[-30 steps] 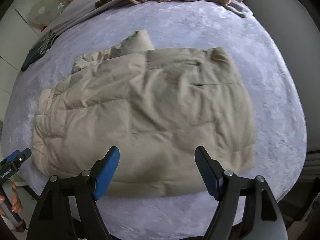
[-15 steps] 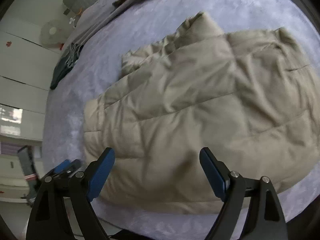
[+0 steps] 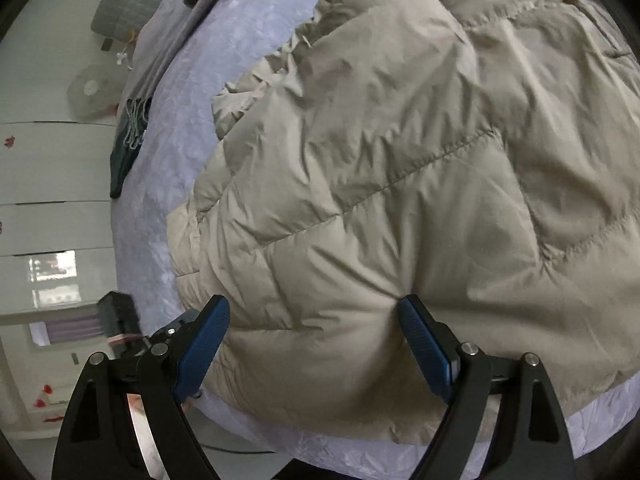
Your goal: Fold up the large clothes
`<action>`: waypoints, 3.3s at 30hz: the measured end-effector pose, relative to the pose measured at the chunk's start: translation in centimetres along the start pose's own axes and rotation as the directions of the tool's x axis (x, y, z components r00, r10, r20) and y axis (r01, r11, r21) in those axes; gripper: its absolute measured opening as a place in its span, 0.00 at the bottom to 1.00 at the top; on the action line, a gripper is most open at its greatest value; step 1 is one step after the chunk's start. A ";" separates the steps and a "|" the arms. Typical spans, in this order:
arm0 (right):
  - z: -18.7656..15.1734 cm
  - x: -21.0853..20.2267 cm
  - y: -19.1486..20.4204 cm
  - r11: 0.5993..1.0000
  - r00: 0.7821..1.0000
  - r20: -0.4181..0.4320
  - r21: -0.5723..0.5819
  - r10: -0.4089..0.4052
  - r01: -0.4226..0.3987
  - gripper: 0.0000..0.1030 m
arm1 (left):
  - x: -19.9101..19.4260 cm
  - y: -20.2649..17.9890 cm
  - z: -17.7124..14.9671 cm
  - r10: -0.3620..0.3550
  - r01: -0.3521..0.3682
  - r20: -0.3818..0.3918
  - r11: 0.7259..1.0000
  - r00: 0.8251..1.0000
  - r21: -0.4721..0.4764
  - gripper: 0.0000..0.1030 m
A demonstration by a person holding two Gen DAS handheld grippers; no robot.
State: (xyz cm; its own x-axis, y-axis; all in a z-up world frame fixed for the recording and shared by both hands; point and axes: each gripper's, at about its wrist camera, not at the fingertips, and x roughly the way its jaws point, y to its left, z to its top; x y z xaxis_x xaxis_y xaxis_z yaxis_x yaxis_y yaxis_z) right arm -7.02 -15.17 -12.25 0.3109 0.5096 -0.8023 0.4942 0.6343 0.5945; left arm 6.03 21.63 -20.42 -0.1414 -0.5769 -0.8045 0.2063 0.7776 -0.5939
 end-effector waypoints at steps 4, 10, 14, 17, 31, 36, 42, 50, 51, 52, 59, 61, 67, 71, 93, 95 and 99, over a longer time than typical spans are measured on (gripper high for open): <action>0.4 0.6 -0.1 1.000 1.000 -0.019 -0.010 -0.013 0.013 0.86 | 1.9 -0.8 1.1 -0.061 0.062 -0.029 0.997 0.998 0.043 1.00; 0.8 1.0 0.1 1.000 0.999 -0.030 -0.014 -0.021 0.020 0.86 | 3.9 -3.7 1.3 -0.116 0.132 -0.134 0.985 0.984 0.112 0.98; 1.0 0.9 0.1 1.000 0.999 -0.045 -0.016 -0.015 0.014 0.86 | 4.4 -6.1 0.5 -0.125 0.153 -0.180 0.977 0.976 0.148 0.45; 1.2 0.1 0.2 1.000 0.998 -0.055 -0.022 -0.007 0.006 0.86 | 2.5 -6.7 0.4 -0.170 0.187 -0.147 0.977 0.974 0.107 0.31; 6.1 1.2 -3.3 0.998 0.998 0.057 -0.064 -0.008 0.011 0.05 | -4.1 -23.0 -1.1 -0.186 0.194 -0.067 0.967 0.980 0.163 0.31; 7.1 2.9 -4.4 0.999 0.998 0.047 -0.035 0.035 -0.033 0.01 | -2.0 -30.0 -0.8 -0.112 0.124 -0.078 0.977 0.991 0.172 0.31; 6.7 1.0 -5.9 0.990 0.988 0.109 0.082 0.107 -0.116 0.01 | 1.7 -37.2 -0.2 -0.086 0.112 -0.120 0.966 0.989 0.233 0.42; 0.8 -7.5 -12.5 0.970 0.959 0.253 0.172 0.127 -0.174 0.03 | 9.9 -42.2 -0.5 -0.231 0.323 -0.298 0.893 0.926 0.312 0.71; -0.1 -8.3 -13.4 0.966 0.956 0.270 0.193 0.117 -0.173 0.04 | 11.2 -42.4 -0.5 -0.231 0.329 -0.311 0.891 0.922 0.313 0.71; -0.8 -8.8 -14.0 0.964 0.954 0.281 0.207 0.107 -0.169 0.05 | 12.6 -42.7 -0.5 -0.224 0.327 -0.321 0.890 0.920 0.317 0.71; -6.0 -13.8 -14.7 0.963 0.930 0.367 0.254 -0.014 -0.085 0.07 | 16.4 -44.8 -1.3 -0.111 0.205 -0.247 0.894 0.963 0.397 0.71; -7.3 -15.9 -13.0 0.976 0.912 0.409 0.199 0.001 -0.091 0.31 | 16.7 -46.1 -1.8 -0.085 0.180 -0.231 0.885 0.969 0.429 0.71; -10.7 -18.7 -8.7 0.986 0.896 0.419 0.018 0.146 -0.169 0.79 | 17.0 -48.1 -2.6 -0.033 0.115 -0.174 0.867 0.984 0.484 0.71; -9.4 -17.1 -6.3 0.991 0.916 0.381 -0.004 0.128 -0.136 0.79 | 14.3 -48.5 -3.3 -0.022 0.062 -0.078 0.834 0.997 0.548 0.71; -8.5 -14.4 -16.8 0.927 0.887 0.338 0.312 -0.313 0.209 0.14 | 19.0 -46.9 1.7 0.207 -0.313 0.242 0.746 0.948 0.588 0.72; -8.5 -14.2 -18.6 0.924 0.911 0.299 0.340 -0.285 0.177 0.14 | 19.4 -47.4 1.7 0.227 -0.333 0.248 0.740 0.942 0.585 0.72; -8.8 -18.0 -18.8 0.948 0.909 0.367 0.307 -0.197 0.081 0.20 | 19.1 -46.7 2.0 0.246 -0.346 0.247 0.752 0.937 0.561 0.72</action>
State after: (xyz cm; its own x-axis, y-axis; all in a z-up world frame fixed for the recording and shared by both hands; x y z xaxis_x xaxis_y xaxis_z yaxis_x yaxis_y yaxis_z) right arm -29.06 -31.15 -8.50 0.4837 0.1250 -0.8663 0.7432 0.4642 0.4819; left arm -4.41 -26.25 -8.04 0.1576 -0.4110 -0.8979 0.7470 0.6443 -0.1639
